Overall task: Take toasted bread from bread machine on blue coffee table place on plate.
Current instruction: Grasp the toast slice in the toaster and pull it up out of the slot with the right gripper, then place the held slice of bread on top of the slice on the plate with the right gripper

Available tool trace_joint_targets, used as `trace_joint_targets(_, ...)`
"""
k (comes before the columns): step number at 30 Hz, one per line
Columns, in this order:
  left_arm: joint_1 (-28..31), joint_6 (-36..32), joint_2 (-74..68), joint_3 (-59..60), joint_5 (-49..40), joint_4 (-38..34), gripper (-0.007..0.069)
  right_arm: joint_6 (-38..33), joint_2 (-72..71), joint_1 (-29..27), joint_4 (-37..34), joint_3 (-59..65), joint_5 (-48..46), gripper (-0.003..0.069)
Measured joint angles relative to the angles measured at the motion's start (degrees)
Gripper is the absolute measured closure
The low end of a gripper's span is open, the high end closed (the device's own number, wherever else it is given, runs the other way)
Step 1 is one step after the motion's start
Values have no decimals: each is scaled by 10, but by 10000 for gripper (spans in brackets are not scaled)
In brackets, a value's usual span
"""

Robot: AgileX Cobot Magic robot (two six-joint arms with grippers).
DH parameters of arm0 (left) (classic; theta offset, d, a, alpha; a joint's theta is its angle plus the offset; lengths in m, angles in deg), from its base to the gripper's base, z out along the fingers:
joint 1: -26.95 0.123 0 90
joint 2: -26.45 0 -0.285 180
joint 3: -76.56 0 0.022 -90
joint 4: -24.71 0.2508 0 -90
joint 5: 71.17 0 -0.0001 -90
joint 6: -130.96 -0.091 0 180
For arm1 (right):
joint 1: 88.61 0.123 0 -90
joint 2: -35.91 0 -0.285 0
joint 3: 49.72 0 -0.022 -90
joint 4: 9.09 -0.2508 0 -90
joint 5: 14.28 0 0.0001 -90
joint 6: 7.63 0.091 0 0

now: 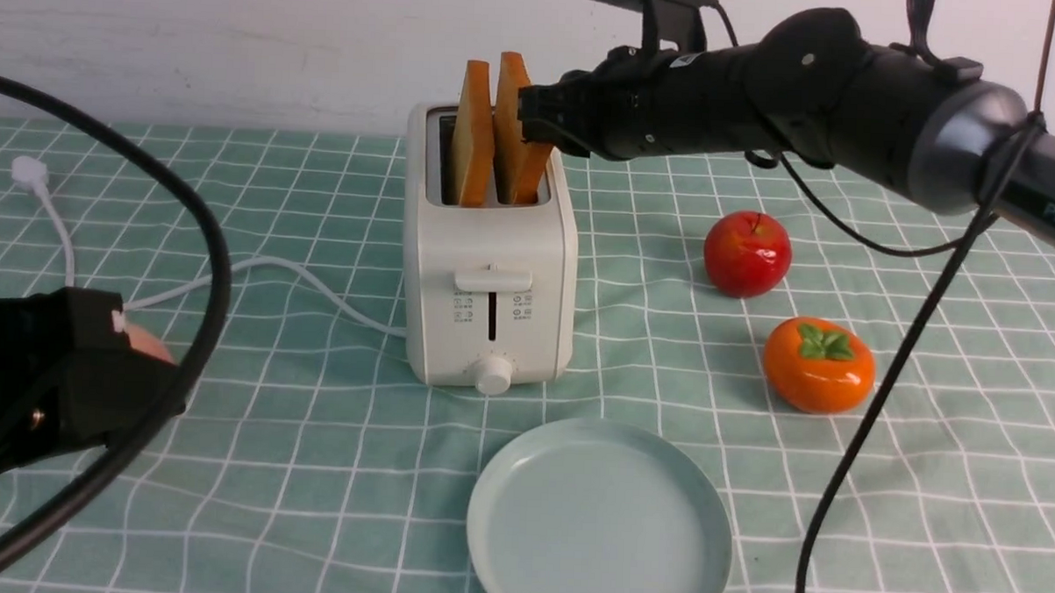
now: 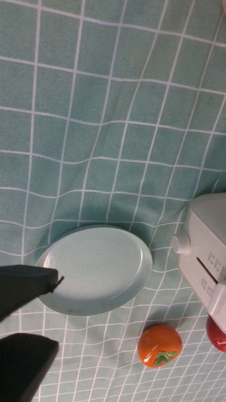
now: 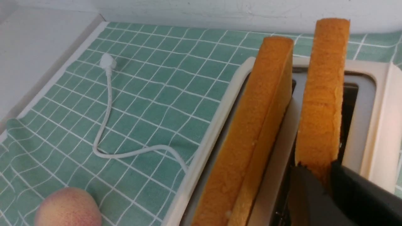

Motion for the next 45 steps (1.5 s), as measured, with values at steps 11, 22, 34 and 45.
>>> trace_joint_targets(11, 0, -1, 0, 0, 0, 7, 387, -47, -181, -50, 81, -3, -174, 599)
trace_joint_targets(22, 0, -1, 0, 0, 0, 11, 387, 18, -254, -128, 121, 128, -475, 599)
trace_joint_targets(34, 0, 6, -1, 0, 15, 14, 384, -145, -221, -112, -212, 435, -368, 566)
trace_joint_targets(45, 0, 20, -79, -41, 152, 18, 160, -133, -220, -155, -134, 453, -242, 88)
